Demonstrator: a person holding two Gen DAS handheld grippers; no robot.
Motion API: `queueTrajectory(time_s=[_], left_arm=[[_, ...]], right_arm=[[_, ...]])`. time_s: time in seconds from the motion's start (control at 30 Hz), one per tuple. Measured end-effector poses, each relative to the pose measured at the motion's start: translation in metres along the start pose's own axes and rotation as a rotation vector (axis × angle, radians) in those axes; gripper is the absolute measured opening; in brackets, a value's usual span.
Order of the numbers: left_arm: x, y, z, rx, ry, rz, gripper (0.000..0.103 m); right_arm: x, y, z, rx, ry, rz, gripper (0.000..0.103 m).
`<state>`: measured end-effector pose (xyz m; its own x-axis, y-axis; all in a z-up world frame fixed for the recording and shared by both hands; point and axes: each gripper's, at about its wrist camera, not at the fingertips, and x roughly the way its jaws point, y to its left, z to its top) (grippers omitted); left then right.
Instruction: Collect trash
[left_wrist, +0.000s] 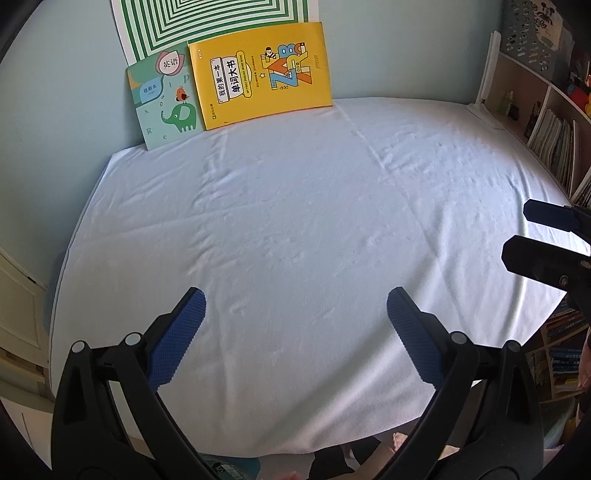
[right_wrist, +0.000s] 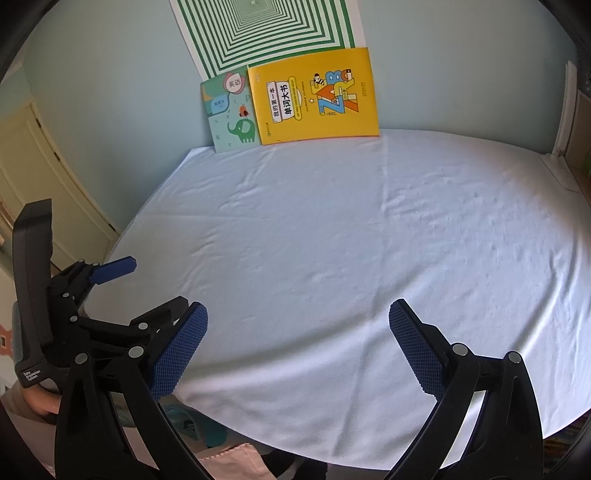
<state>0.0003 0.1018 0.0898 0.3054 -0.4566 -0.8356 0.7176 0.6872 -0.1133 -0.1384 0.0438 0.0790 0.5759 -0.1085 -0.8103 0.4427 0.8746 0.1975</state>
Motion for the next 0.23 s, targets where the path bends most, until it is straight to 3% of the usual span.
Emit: queueTrajectory(time_s=[0.23], left_arm=[[0.0052,-0.0007,0.0032,-0.008,0.024,0.002,0.096]], right_arm=[[-0.0023,-0.0031,0.0002,0.002,-0.008,-0.002,0.097]])
